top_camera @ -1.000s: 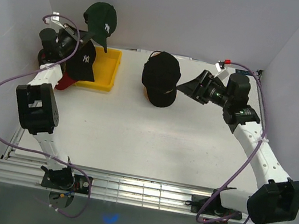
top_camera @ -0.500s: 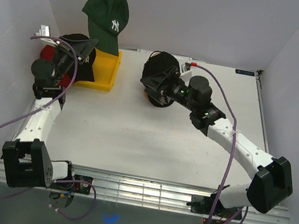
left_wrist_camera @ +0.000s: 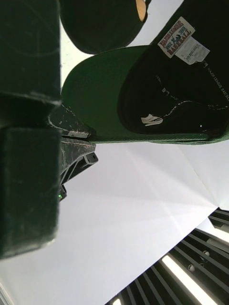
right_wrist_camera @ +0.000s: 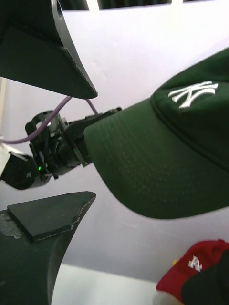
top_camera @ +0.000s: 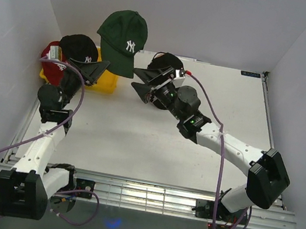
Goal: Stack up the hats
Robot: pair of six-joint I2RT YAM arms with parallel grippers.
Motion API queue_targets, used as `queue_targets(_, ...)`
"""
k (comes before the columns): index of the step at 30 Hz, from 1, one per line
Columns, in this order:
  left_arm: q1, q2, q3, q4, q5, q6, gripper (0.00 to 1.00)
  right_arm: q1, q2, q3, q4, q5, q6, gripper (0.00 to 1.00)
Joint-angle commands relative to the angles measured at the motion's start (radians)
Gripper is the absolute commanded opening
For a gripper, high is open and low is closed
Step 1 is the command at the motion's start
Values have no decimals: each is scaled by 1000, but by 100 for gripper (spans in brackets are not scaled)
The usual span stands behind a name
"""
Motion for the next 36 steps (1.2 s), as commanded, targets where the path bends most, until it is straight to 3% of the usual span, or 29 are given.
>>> queue_targets(1, -15, -38, -9, 52, -35, -12, 0, 19, 35, 19, 173, 98, 91, 84)
queue_targets(9, -21, -47, -26, 66, -15, -11, 0, 73, 78, 68, 161, 145, 107, 84)
queue_targets(21, -79, -100, -115, 104, -44, -43, 0, 79, 163, 64, 354, 279, 156, 82)
queue_targets(36, -77, -143, -189, 75, -21, -12, 0, 81, 141, 50, 427, 300, 110, 50)
